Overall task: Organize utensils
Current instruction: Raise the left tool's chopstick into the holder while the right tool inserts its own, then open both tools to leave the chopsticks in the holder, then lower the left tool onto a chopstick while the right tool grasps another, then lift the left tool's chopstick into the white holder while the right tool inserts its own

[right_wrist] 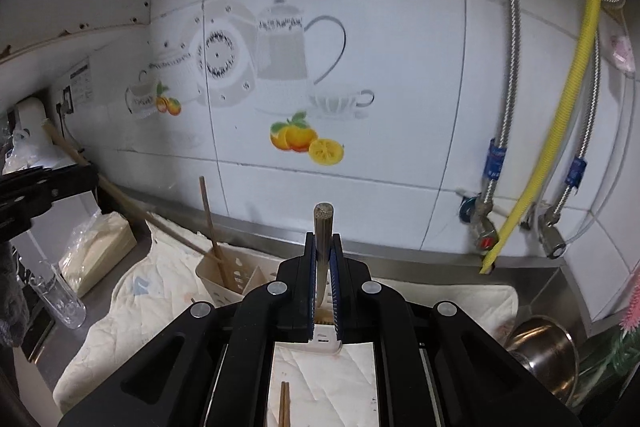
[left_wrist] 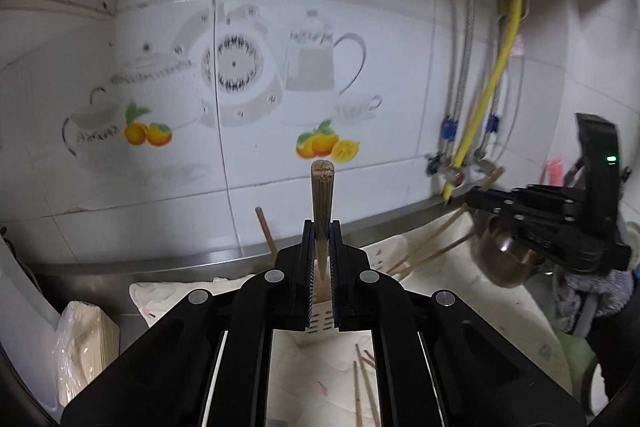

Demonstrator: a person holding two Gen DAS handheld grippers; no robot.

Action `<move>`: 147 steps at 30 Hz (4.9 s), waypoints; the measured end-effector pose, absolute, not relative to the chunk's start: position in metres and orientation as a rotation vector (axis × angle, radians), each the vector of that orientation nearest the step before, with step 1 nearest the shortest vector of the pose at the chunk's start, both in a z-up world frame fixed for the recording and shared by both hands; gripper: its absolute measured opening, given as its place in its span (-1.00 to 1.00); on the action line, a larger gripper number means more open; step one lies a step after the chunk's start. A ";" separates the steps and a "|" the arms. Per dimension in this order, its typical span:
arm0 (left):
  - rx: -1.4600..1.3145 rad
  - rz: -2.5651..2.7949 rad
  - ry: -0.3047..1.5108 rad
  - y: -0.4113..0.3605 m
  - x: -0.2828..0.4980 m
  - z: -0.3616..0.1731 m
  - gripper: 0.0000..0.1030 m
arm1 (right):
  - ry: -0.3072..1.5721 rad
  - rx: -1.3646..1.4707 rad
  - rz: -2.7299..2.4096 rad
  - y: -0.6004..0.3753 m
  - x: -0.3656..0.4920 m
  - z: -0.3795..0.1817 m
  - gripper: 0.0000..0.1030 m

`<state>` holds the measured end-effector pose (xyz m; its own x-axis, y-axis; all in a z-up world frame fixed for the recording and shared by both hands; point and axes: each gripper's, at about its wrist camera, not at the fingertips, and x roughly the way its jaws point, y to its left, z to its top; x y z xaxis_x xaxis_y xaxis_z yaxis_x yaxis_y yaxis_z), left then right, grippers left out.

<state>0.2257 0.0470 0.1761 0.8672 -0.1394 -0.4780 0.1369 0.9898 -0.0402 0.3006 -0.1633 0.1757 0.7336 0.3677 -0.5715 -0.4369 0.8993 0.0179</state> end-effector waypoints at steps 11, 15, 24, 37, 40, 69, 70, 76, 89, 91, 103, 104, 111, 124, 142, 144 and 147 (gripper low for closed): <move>-0.103 -0.138 0.660 0.061 0.277 0.114 -0.89 | 0.692 -0.132 0.434 -0.159 0.322 0.138 -0.87; -0.111 -0.146 0.692 0.062 0.285 0.101 -0.88 | 0.705 -0.127 0.427 -0.160 0.327 0.131 -0.87; -0.141 -0.136 0.700 0.066 0.287 0.095 -0.83 | 0.687 -0.098 0.416 -0.168 0.326 0.133 -0.85; -0.160 -0.125 0.604 0.071 0.223 0.113 -0.30 | 0.570 -0.048 0.408 -0.197 0.256 0.150 -0.50; -0.161 -0.125 0.600 0.069 0.200 0.105 -0.22 | 0.574 -0.048 0.419 -0.200 0.231 0.137 -0.50; -0.220 -0.064 0.720 0.066 0.085 0.000 -0.08 | 0.905 -0.116 0.430 -0.216 0.120 -0.041 -0.79; -0.221 -0.062 0.730 0.066 0.084 -0.003 -0.08 | 0.910 -0.116 0.431 -0.217 0.121 -0.043 -0.80; -0.228 -0.061 0.764 0.066 0.083 -0.017 -0.08 | 0.932 -0.136 0.441 -0.213 0.122 -0.052 -0.81; -0.235 -0.067 0.815 0.069 0.079 -0.037 -0.08 | 0.936 -0.146 0.437 -0.217 0.123 -0.055 -0.82; -0.237 -0.068 0.822 0.069 0.079 -0.041 -0.08 | 0.938 -0.147 0.440 -0.216 0.122 -0.056 -0.82; -0.229 -0.110 0.844 0.058 0.072 -0.052 -0.08 | 0.943 -0.186 0.439 -0.212 0.120 -0.062 -0.82; -0.224 -0.118 0.843 0.054 0.072 -0.052 -0.08 | 0.941 -0.180 0.436 -0.213 0.120 -0.063 -0.82; -0.192 -0.195 0.861 0.022 0.082 -0.061 -0.11 | 0.934 -0.154 0.435 -0.215 0.122 -0.062 -0.85; -0.137 -0.208 0.930 -0.013 0.118 -0.089 -0.46 | 0.883 -0.104 0.434 -0.222 0.116 -0.047 -0.87; -0.109 -0.153 0.937 -0.015 0.127 -0.087 -0.89 | 0.744 -0.086 0.428 -0.219 0.116 0.008 -0.87; -0.115 -0.162 0.915 -0.013 0.125 -0.076 -0.90 | 0.728 -0.087 0.426 -0.218 0.119 0.015 -0.87; -0.111 -0.175 0.853 -0.008 0.120 -0.048 -0.90 | 0.697 -0.091 0.426 -0.216 0.127 0.031 -0.87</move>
<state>0.1201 -0.0077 -0.0483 0.6447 -0.1977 -0.7384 0.1088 0.9799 -0.1675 0.1267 -0.2156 0.0314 0.6843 0.3499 -0.6398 -0.4099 0.9102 0.0595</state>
